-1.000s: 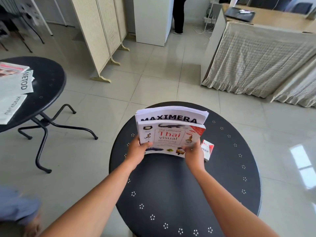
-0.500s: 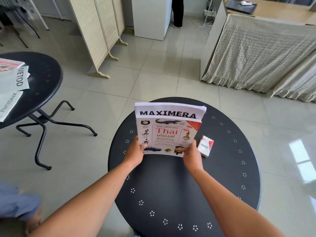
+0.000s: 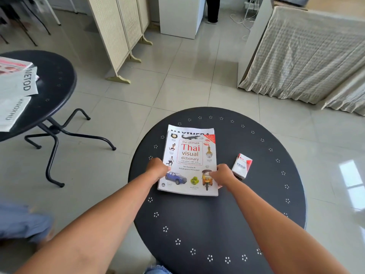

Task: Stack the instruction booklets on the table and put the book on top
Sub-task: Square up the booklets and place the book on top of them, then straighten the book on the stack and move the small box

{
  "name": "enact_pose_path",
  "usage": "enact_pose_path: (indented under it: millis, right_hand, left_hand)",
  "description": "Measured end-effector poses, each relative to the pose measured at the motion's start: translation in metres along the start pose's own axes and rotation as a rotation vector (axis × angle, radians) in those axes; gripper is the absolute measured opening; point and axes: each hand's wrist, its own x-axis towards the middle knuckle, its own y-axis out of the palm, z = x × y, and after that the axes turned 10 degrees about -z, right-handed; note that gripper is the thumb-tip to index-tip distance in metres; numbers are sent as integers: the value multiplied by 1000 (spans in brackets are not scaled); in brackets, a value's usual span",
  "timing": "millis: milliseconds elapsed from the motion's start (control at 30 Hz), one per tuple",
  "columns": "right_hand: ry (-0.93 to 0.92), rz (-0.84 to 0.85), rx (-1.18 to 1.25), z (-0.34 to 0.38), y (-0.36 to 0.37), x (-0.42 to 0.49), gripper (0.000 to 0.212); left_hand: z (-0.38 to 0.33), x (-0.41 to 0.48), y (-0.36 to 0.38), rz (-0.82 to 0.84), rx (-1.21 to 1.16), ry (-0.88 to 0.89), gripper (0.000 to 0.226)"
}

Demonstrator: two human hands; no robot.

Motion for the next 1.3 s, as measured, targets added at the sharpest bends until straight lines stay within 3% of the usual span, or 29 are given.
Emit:
enact_pose_path:
  millis: [233, 500, 800, 900, 1000, 1133, 1300]
  right_hand:
    - [20, -78, 8, -8, 15, 3, 22]
    - [37, -225, -68, -9, 26, -2, 24]
    - [19, -193, -64, -15, 24, 0, 29]
    - [-23, -255, -16, -19, 13, -2, 33]
    - [-50, -455, 37, -25, -4, -3, 35]
    - [13, -663, -141, -36, -25, 7, 53]
    - [103, -612, -193, -52, -33, 20, 71]
  left_hand:
    - [7, 1, 11, -52, -54, -75, 23]
    - [2, -3, 21, -162, 76, -145, 36]
    - [1, -7, 24, -199, 95, -102, 49]
    - [-3, -14, 31, -300, 234, 8, 66]
    - [-9, -26, 42, -376, 311, 269, 64]
    - [-11, -42, 68, -221, 390, 476, 66]
    - [-6, -52, 89, -99, 478, 493, 75]
